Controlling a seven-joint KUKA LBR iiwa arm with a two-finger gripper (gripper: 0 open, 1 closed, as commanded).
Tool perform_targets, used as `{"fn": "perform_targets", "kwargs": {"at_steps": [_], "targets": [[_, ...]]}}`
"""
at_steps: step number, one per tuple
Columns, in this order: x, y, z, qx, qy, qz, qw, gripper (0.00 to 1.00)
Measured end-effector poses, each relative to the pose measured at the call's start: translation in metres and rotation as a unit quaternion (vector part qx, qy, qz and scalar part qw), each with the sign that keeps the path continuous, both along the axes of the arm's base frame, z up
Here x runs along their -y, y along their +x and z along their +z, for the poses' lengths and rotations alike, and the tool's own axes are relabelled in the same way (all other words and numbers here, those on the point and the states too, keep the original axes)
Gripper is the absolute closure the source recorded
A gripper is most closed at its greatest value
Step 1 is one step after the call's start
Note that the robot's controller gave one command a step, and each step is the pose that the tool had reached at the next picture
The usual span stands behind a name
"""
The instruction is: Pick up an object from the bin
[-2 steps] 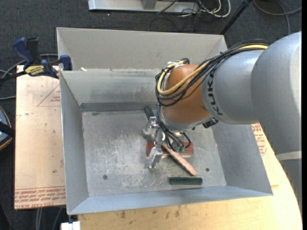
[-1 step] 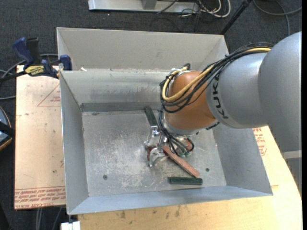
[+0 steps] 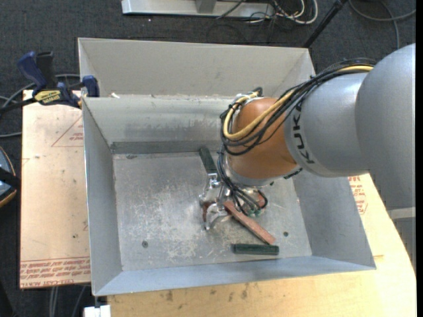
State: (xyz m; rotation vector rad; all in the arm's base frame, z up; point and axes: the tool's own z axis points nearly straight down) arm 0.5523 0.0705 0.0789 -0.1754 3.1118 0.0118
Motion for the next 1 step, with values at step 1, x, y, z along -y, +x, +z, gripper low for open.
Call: {"fn": "perform_targets", "kwargs": {"at_steps": [1], "targets": [[0.0086, -0.0080, 0.1923, -0.0122, -0.005, 0.096, 0.9953, 1.00]]}}
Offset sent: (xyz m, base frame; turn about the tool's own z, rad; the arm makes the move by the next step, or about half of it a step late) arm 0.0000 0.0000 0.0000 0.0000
